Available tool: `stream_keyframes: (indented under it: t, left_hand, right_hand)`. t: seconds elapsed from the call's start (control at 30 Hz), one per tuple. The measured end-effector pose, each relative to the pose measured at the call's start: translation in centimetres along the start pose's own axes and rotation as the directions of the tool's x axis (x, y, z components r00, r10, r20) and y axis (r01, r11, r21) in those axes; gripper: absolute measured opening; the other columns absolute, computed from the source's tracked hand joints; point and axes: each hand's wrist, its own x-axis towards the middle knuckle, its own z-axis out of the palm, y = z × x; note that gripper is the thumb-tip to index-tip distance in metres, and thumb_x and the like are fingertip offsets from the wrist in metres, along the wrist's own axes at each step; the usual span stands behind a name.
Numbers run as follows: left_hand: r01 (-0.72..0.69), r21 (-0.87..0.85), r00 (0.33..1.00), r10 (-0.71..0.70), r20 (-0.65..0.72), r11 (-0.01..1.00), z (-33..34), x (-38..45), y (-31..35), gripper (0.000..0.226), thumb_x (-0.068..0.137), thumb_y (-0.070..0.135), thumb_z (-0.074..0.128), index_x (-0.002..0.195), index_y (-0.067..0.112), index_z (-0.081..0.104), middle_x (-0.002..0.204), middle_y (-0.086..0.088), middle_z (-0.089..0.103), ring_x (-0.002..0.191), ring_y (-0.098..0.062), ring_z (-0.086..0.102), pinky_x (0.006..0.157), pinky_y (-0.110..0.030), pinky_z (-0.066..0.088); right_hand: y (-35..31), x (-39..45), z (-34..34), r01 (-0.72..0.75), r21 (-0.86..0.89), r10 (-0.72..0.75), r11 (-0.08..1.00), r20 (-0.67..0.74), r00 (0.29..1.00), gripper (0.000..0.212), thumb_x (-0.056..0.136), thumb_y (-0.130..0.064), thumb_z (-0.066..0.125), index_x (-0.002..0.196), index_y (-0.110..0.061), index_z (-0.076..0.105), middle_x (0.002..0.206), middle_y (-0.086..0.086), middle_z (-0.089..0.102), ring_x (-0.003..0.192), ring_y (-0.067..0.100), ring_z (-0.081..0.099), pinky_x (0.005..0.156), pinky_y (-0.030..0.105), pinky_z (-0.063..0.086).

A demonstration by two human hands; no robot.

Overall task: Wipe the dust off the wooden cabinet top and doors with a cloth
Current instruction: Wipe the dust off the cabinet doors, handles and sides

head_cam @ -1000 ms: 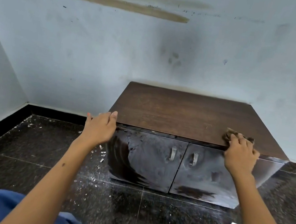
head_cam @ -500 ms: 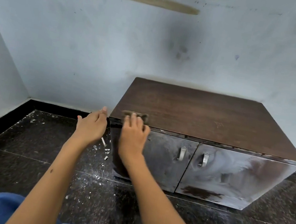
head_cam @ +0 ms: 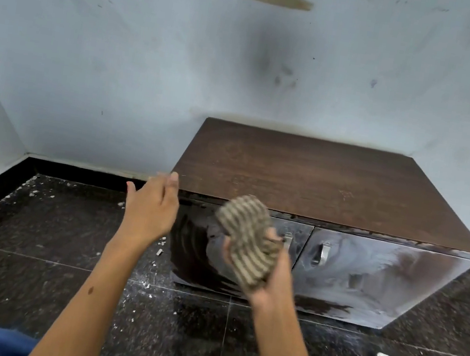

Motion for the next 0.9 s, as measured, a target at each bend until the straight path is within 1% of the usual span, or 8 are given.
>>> stream_keyframes:
  t: [0.07, 0.1, 0.17, 0.23, 0.33, 0.47, 0.67, 0.9]
  left_hand:
    - [-0.076, 0.122, 0.997, 0.072, 0.041, 0.990, 2.1, 0.0, 0.7, 0.049, 0.101, 0.035, 0.020, 0.127, 0.006, 0.050, 0.136, -0.012, 0.049, 0.137, -0.024, 0.032, 0.115, -0.042, -0.006]
    - [-0.123, 0.163, 0.991, 0.113, 0.069, 0.979, 3.3, 0.0, 1.1, 0.051, 0.101, 0.035, 0.021, 0.137, 0.007, 0.043, 0.147, -0.010, 0.038, 0.141, -0.021, 0.024, 0.115, -0.040, -0.007]
    - [-0.241, 0.232, 0.968, 0.218, 0.122, 0.942, 5.4, -0.4, 1.8, 0.053, 0.101, 0.037, 0.022, 0.144, 0.008, 0.032, 0.154, -0.007, 0.027, 0.144, -0.018, 0.016, 0.115, -0.037, -0.009]
    - [-0.335, 0.299, 0.941, 0.299, 0.160, 0.894, 6.9, -0.8, 2.2, 0.054, 0.100, 0.038, 0.020, 0.145, 0.009, 0.028, 0.155, -0.005, 0.023, 0.145, -0.016, 0.012, 0.114, -0.036, -0.012]
    - [-0.405, 0.369, 0.914, 0.355, 0.198, 0.837, 8.6, -1.2, 2.5, 0.055, 0.100, 0.039, 0.018, 0.146, 0.009, 0.026, 0.156, -0.005, 0.020, 0.145, -0.015, 0.010, 0.114, -0.036, -0.013]
    - [-0.469, 0.429, 0.883, 0.418, 0.214, 0.772, 10.0, -1.6, 3.2, 0.057, 0.100, 0.040, 0.016, 0.147, 0.007, 0.024, 0.156, -0.007, 0.018, 0.146, -0.016, 0.008, 0.113, -0.035, -0.016]
    - [-0.530, 0.442, 0.845, 0.492, 0.209, 0.724, 10.5, -2.3, 3.9, 0.060, 0.099, 0.039, 0.008, 0.147, 0.007, 0.024, 0.156, -0.008, 0.018, 0.146, -0.018, 0.009, 0.115, -0.035, -0.015]
    - [-0.608, 0.451, 0.789, 0.559, 0.253, 0.654, 12.0, -3.5, 5.4, 0.058, 0.100, 0.038, 0.014, 0.148, 0.005, 0.020, 0.157, -0.010, 0.016, 0.146, -0.020, 0.008, 0.117, -0.038, -0.013]
  right_hand:
    - [-2.9, -0.2, -2.0, 0.365, -0.160, -0.393, 0.917, -0.219, 0.893, 0.030, 0.094, -0.027, 0.053, 0.117, -0.011, 0.065, 0.111, 0.007, 0.068, 0.090, 0.019, 0.067, 0.070, 0.028, 0.058]
    - [-4.0, 0.1, -2.5, 0.527, -0.367, -0.631, 0.766, -0.272, 0.727, 0.033, 0.094, -0.023, 0.056, 0.125, -0.012, 0.060, 0.115, 0.003, 0.066, 0.097, 0.015, 0.065, 0.075, 0.023, 0.057]
    - [-5.3, 1.2, -3.7, 0.578, -0.777, -0.952, 0.248, -0.084, 0.295, 0.034, 0.093, -0.013, 0.057, 0.127, -0.009, 0.058, 0.123, 0.006, 0.062, 0.110, 0.016, 0.059, 0.092, 0.019, 0.049]
    - [-5.2, 2.7, -5.5, 0.465, -0.863, -0.957, -0.197, 0.271, 0.099, 0.033, 0.091, -0.004, 0.059, 0.123, -0.004, 0.059, 0.124, 0.015, 0.059, 0.113, 0.024, 0.056, 0.100, 0.025, 0.044]
    - [-3.9, 4.6, -7.9, 0.350, -0.817, -0.838, -0.458, 0.529, 0.136, 0.036, 0.084, 0.004, 0.063, 0.119, -0.006, 0.063, 0.124, 0.018, 0.058, 0.114, 0.028, 0.050, 0.095, 0.052, 0.044]
    - [-3.1, 6.0, -9.3, 0.213, -0.722, -0.690, -0.658, 0.692, 0.213, 0.030, 0.081, 0.006, 0.065, 0.109, -0.004, 0.070, 0.118, 0.019, 0.062, 0.114, 0.027, 0.046, 0.089, 0.052, 0.045]
    - [-6.1, 5.4, -10.5, 0.140, -0.809, -0.806, -0.571, 0.585, 0.093, 0.028, 0.082, 0.012, 0.059, 0.106, 0.002, 0.069, 0.115, 0.023, 0.060, 0.111, 0.028, 0.045, 0.089, 0.050, 0.044]
    - [-6.6, 5.2, -11.2, 0.179, -0.770, -0.751, -0.612, 0.637, 0.171, 0.026, 0.085, 0.003, 0.059, 0.111, 0.001, 0.068, 0.114, 0.023, 0.061, 0.110, 0.032, 0.049, 0.087, 0.053, 0.047]
